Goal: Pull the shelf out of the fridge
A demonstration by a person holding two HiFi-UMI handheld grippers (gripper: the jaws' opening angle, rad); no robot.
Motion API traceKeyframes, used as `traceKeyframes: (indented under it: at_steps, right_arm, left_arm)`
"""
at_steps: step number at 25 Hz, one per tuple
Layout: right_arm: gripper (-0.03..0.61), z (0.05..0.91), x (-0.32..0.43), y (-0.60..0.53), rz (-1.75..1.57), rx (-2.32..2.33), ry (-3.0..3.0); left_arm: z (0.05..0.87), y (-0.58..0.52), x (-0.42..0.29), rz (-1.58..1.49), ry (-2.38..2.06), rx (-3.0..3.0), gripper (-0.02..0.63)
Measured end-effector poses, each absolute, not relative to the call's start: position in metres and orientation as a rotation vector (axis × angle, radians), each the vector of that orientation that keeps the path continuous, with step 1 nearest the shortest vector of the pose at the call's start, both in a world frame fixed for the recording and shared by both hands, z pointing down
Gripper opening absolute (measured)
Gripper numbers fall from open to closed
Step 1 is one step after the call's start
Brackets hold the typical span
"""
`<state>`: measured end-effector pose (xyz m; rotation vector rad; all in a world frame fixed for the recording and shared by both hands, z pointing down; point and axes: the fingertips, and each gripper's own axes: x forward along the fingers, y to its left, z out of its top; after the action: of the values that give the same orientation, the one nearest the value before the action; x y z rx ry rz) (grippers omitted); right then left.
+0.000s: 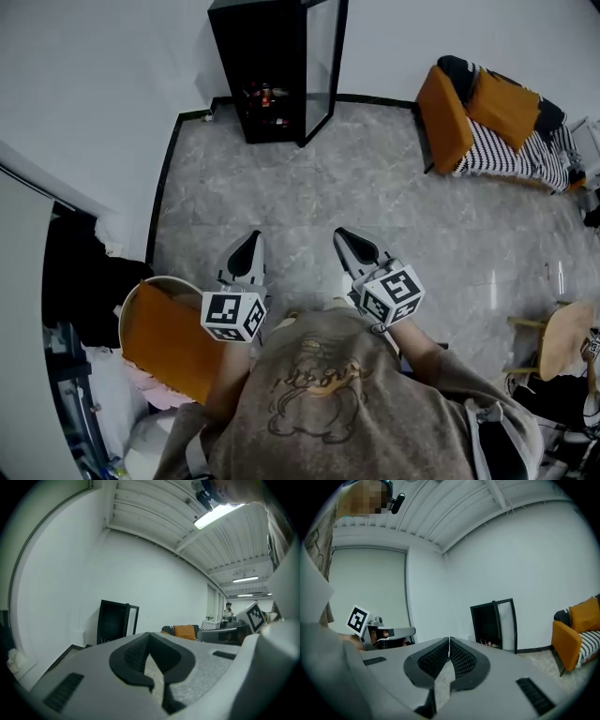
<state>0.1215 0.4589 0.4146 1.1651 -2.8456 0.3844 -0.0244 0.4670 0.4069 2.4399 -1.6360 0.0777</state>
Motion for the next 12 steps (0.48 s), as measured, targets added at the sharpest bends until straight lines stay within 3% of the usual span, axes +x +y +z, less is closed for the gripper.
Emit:
traceKeyframes:
  at_steps: [12]
  right_arm:
    - [0.021,0.417,0.092,0.479,0.346,1.189,-2.827]
  left_arm:
    - [0.411,0.473,-0.044,0.073,-1.557,2.501,0.005]
